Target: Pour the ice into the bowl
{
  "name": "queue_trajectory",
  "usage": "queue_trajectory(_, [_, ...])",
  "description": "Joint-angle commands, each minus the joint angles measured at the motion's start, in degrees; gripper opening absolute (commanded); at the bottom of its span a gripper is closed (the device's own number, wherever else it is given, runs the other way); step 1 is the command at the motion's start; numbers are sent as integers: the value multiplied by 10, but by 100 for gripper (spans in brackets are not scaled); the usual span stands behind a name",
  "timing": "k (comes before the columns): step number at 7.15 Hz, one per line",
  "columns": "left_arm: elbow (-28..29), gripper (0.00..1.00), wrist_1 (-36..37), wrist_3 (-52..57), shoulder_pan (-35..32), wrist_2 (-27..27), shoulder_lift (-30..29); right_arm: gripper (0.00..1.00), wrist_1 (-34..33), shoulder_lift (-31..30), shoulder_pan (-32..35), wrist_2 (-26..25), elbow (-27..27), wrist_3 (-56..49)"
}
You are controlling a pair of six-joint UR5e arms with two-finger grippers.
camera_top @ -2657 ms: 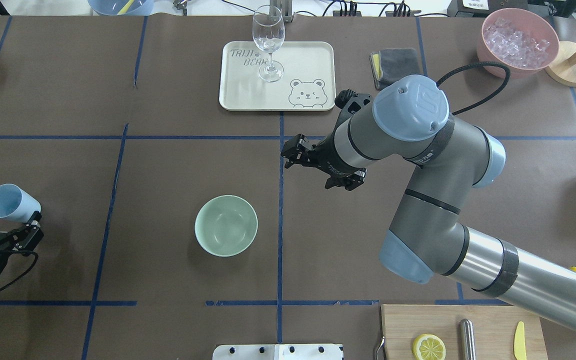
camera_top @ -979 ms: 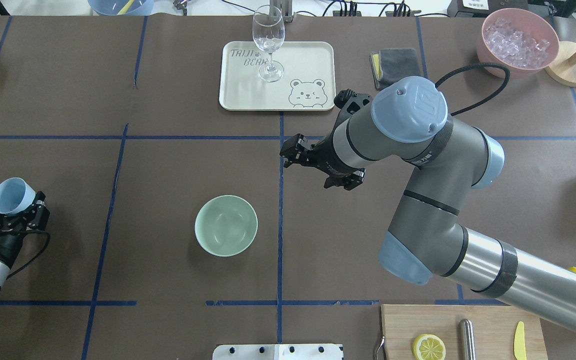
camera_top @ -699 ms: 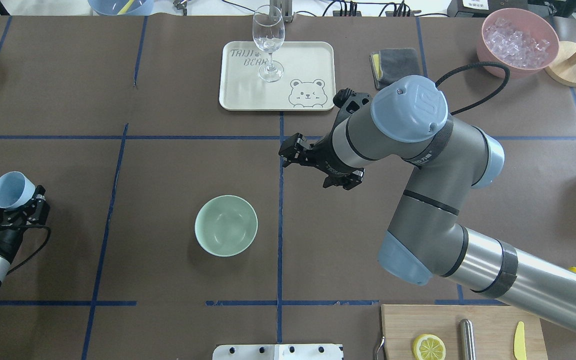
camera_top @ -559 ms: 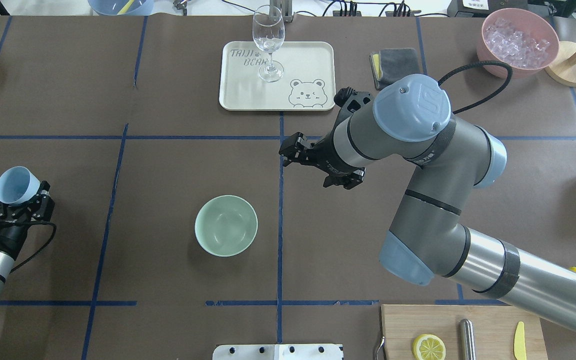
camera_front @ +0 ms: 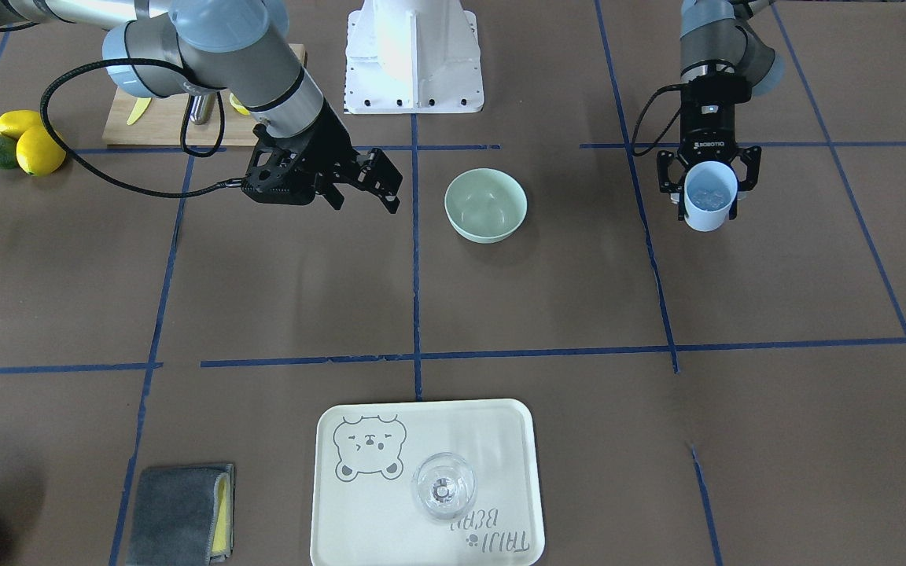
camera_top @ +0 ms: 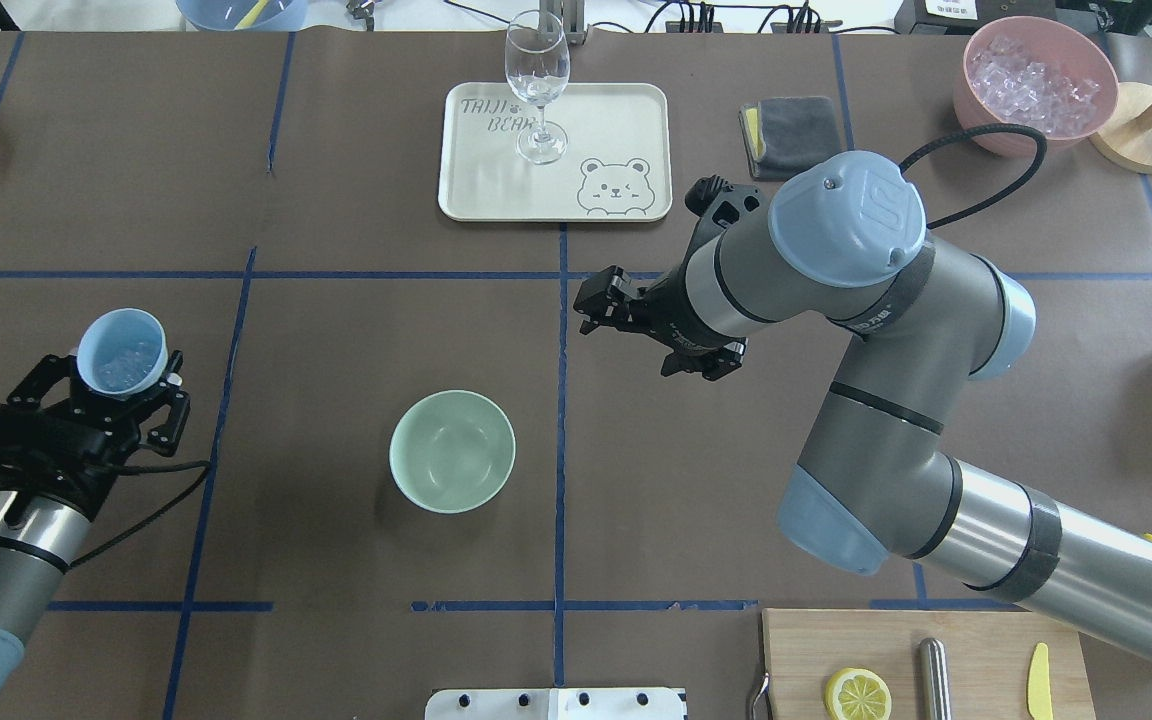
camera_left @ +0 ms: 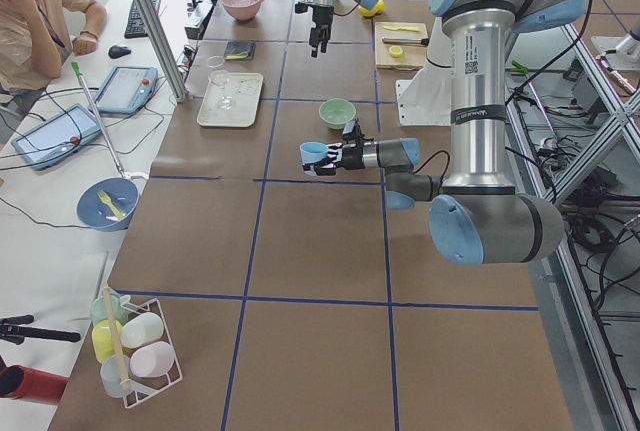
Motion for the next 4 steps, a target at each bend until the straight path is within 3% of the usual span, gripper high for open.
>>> queue_trajectory(1, [0,0,3,121,45,3,-83,100,0,-7,0,0,3,0])
queue_trajectory(4, [16,0,60,123,66,4,-121,100,-1,-6,2,0,6,1])
